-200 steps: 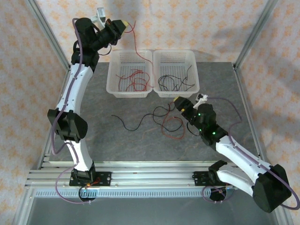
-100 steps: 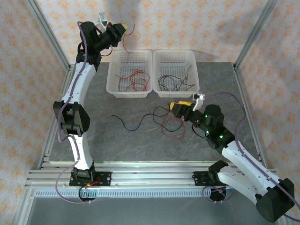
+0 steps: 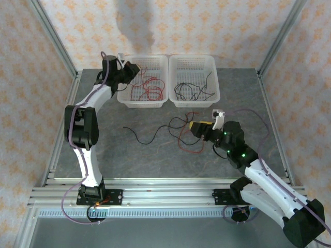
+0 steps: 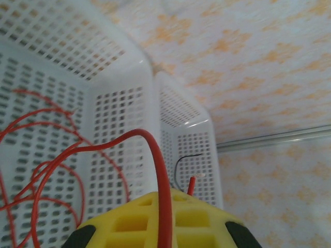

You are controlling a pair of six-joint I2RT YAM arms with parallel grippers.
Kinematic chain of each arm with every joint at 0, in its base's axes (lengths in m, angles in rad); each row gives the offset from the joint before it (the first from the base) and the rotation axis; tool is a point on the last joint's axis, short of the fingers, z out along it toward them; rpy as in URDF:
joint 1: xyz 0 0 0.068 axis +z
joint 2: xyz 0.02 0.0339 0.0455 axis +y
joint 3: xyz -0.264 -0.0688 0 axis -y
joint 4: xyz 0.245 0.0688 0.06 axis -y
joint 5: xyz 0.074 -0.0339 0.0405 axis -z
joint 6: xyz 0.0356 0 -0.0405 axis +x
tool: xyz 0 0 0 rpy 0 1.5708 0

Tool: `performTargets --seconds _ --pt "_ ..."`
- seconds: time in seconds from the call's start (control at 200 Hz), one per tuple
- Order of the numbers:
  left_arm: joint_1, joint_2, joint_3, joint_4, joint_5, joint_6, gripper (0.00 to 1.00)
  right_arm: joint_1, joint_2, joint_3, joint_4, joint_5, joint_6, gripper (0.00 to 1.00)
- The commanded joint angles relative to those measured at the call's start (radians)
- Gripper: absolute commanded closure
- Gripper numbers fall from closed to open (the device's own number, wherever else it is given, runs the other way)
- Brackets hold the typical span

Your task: Untangle the cables

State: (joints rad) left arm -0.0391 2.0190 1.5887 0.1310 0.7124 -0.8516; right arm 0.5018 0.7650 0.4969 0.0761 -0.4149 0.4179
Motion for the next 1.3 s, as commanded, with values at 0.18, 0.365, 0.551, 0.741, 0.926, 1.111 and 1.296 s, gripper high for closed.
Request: performTargets --seconds 0.18,0.365,0.551,0.741,0.926,1.111,1.296 --pt "-0.037 -0.009 -0.05 -0.081 -0.128 0.164 0.98 -0.004 -0.006 0.033 -0.091 0.095 0.019 0.34" --pt "-0.097 0.008 0.088 -0.403 -0.434 0.363 0.93 -0.005 0.046 0.089 -0.198 0.134 0.029 0.35" --pt "-0.15 0.041 0.196 -0.552 -0.672 0.466 0.68 -0.004 0.073 0.128 -0.287 0.187 0.057 0.34" --pt "-0.205 0.069 0.284 -0.586 -0.702 0.542 0.45 -0.003 0.147 0.183 -0.387 0.25 0.079 0.32" --pt "-0.247 0.06 0.378 -0.6 -0.711 0.592 0.4 -0.003 0.231 0.204 -0.406 0.264 0.099 0.32" --pt "-0.285 -0.088 0.315 -0.533 -0.754 0.612 0.3 0.024 0.315 0.242 -0.436 0.301 0.095 0.34" --pt "-0.302 -0.337 0.101 -0.439 -0.793 0.586 0.26 0.13 0.435 0.328 -0.447 0.355 0.067 0.35"
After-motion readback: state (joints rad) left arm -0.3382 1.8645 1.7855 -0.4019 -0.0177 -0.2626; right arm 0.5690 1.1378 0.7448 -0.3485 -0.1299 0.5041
